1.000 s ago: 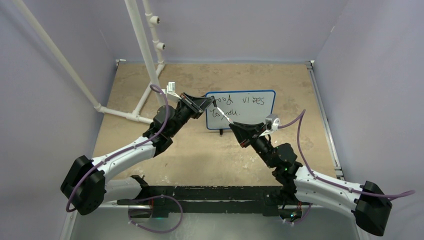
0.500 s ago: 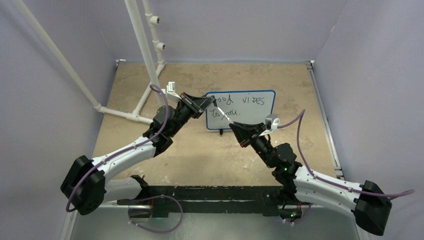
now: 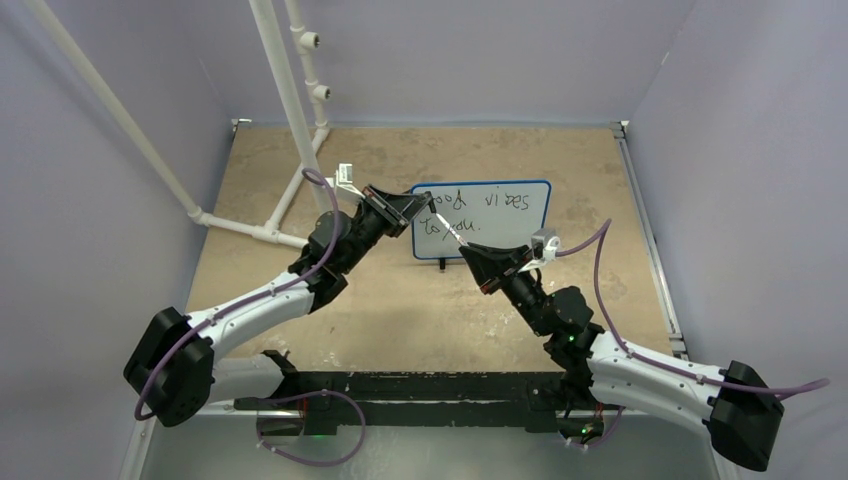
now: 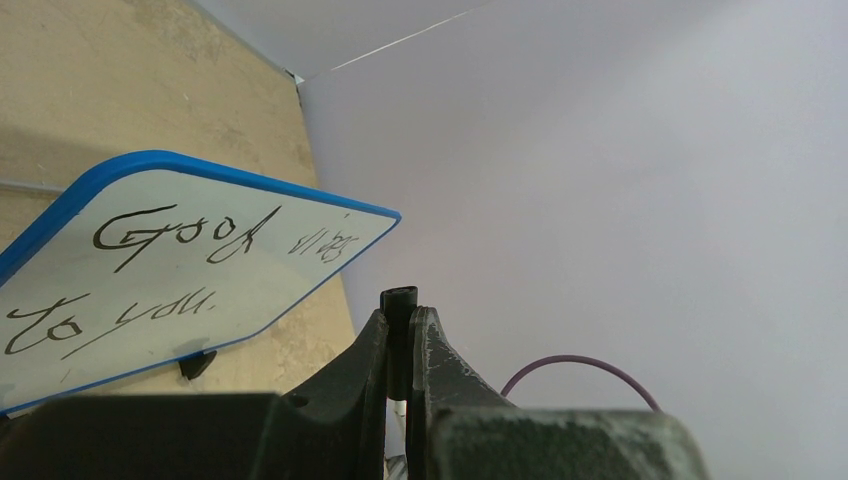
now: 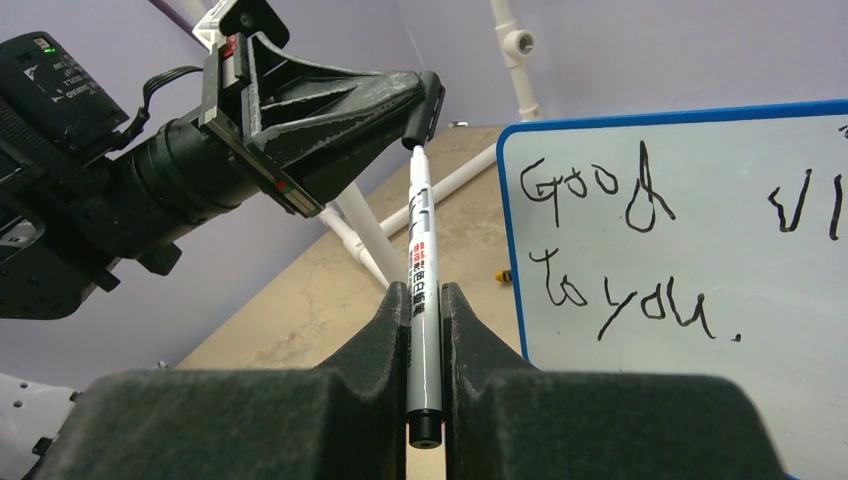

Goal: Write a sentence on the whiteboard
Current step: Close the whiteboard marker at the center of the board.

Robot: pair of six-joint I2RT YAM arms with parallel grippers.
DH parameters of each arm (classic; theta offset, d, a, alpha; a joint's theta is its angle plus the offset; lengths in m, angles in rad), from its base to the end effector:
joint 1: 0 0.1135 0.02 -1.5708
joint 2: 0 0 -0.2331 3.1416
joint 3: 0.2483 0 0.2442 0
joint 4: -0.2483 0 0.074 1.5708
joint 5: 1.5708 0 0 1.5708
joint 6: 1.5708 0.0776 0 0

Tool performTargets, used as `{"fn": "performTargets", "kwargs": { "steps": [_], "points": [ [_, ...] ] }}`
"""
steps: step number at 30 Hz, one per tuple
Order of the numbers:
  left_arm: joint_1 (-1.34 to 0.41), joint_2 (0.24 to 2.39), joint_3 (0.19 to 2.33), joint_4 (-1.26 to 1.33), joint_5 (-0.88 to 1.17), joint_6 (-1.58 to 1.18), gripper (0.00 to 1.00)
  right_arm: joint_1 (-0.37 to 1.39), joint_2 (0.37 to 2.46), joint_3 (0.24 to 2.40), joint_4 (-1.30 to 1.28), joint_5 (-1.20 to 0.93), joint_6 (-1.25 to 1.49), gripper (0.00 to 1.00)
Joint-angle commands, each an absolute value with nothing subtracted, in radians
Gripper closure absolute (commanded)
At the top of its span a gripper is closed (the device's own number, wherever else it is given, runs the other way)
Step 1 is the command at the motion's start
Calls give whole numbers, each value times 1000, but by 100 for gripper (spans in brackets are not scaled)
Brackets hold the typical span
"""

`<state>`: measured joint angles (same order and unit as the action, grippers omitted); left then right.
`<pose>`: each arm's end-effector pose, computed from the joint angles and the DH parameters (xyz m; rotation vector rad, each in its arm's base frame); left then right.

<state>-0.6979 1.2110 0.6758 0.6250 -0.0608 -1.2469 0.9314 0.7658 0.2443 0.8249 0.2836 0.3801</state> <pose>0.2505 -0.2039 0.2762 -0.5093 1.6025 -1.4904 0.1540 0.1707 0.2535 -0.1120 1.3342 0.9419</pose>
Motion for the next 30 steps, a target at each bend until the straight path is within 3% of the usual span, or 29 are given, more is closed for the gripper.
{"fn": "performTargets", "kwargs": {
  "steps": [1,30],
  "points": [
    [-710,1217,673,684,-39,-1268,100,936,771,276,868,329,362,100],
    [-773,1225,658,717,-110,-1194,100,936,909,359,1053,400,352,100]
  ]
}}
